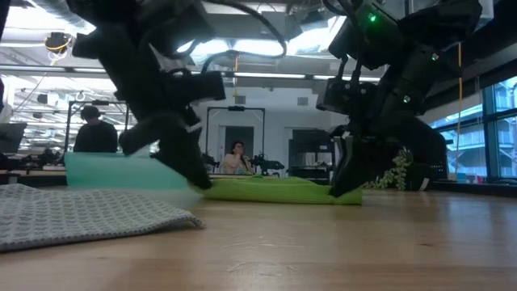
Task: Roll microfiber towels into tight, uniform cylinder then place into a basket
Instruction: Roll the green towel
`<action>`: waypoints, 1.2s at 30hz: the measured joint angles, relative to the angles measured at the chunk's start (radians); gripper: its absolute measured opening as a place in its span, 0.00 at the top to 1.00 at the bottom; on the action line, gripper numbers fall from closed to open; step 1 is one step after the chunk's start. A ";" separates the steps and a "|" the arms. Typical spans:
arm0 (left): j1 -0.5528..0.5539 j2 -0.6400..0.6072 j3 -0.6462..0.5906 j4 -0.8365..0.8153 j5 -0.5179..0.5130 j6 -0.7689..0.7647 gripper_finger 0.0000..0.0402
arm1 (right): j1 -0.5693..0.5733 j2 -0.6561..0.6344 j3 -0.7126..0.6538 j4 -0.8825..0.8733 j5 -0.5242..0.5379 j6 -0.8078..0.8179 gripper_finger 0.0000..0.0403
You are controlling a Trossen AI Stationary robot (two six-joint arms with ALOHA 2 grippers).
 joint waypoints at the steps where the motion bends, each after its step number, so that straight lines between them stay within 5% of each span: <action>1: 0.007 -0.010 0.000 0.001 0.018 -0.006 1.00 | 0.000 0.000 0.000 0.000 -0.006 0.000 0.97; 25: 0.258 -0.034 0.110 -0.040 0.231 -0.036 1.00 | 0.000 0.000 0.000 0.000 -0.019 -0.004 1.00; 36: 0.304 0.017 0.111 -0.025 0.228 -0.052 1.00 | 0.000 0.000 0.000 0.001 -0.019 -0.007 0.99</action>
